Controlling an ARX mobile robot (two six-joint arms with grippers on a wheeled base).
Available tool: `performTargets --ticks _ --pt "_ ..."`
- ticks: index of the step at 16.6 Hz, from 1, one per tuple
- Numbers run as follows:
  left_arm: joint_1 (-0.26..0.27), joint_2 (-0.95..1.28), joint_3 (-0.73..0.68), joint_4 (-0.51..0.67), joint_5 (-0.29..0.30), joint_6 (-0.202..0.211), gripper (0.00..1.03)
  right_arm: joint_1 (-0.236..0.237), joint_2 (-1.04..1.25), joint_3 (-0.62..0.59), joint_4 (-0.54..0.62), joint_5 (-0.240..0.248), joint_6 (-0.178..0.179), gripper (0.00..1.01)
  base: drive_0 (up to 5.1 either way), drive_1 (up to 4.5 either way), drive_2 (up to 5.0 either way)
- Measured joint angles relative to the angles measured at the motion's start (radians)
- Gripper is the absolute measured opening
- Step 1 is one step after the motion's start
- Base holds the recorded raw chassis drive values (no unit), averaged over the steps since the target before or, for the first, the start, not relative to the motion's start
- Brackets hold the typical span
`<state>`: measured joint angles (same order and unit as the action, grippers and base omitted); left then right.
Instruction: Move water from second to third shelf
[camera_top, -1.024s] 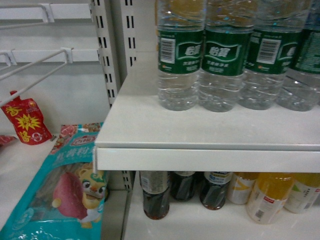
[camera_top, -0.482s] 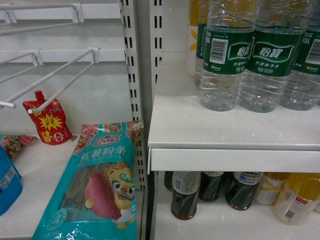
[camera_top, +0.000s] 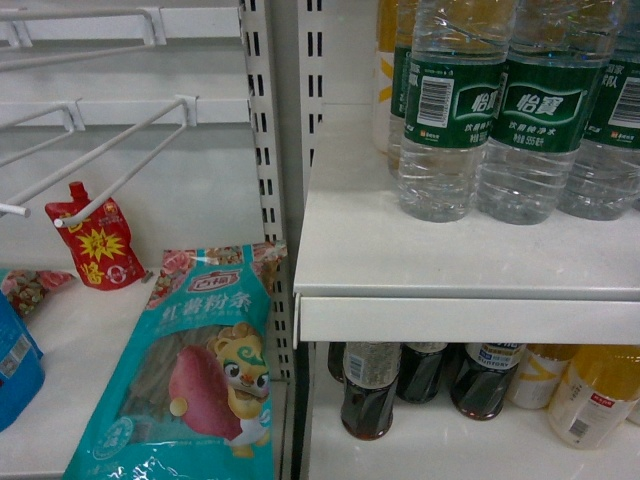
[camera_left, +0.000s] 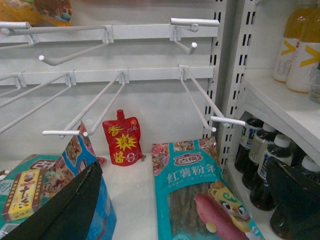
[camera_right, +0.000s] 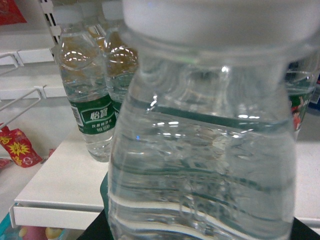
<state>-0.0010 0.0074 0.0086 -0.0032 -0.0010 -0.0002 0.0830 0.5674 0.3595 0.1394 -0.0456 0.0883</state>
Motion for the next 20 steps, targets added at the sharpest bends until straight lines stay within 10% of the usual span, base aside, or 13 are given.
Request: performTargets --ticks 2,7,20 --pt "0.000 0.000 0.000 0.000 0.000 0.000 0.98 -0.008 0.021 0.034 -0.101 0.001 0.030 0.43 0.0 0.00 0.0" --pt "0.000 0.000 0.000 0.000 0.000 0.000 0.98 -0.058 0.306 0.138 0.116 -0.013 0.039 0.43 0.0 0.00 0.0" --pt "0.000 0.000 0.000 0.000 0.000 0.000 0.98 0.017 0.748 0.314 0.343 0.086 -0.012 0.42 0.0 0.00 0.0"
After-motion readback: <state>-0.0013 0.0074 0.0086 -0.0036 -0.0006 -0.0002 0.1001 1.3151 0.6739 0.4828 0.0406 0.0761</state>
